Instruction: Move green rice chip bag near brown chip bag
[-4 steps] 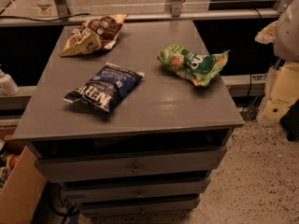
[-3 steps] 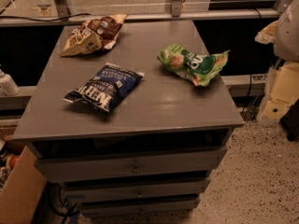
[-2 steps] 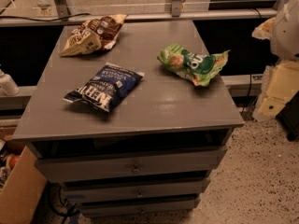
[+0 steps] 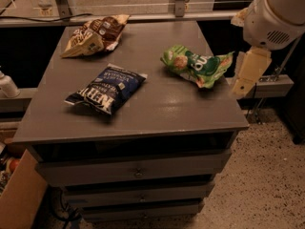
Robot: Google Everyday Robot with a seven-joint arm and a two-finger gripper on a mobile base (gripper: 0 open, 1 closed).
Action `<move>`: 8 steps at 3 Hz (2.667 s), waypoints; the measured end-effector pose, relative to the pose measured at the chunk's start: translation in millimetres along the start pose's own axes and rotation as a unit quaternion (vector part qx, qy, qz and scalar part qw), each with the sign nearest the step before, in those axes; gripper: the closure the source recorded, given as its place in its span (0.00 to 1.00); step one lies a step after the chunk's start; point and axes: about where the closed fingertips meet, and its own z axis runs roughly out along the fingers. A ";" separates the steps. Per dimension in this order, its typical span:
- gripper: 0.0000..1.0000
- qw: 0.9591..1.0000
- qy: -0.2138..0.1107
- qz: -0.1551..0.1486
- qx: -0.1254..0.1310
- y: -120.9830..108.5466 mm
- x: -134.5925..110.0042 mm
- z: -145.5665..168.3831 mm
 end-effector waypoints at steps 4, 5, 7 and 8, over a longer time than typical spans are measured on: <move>0.00 0.997 -0.039 0.047 0.048 -68.5 0.8 67.8; 0.00 0.995 -0.043 0.084 0.042 -85.6 1.1 98.6; 0.36 0.990 -0.060 0.131 0.007 -84.5 -16.8 147.2; 0.60 0.987 -0.064 0.146 -0.007 -79.7 -22.5 160.5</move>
Offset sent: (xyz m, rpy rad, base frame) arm 0.0465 0.0020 -0.0123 0.0467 -0.1140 -0.0151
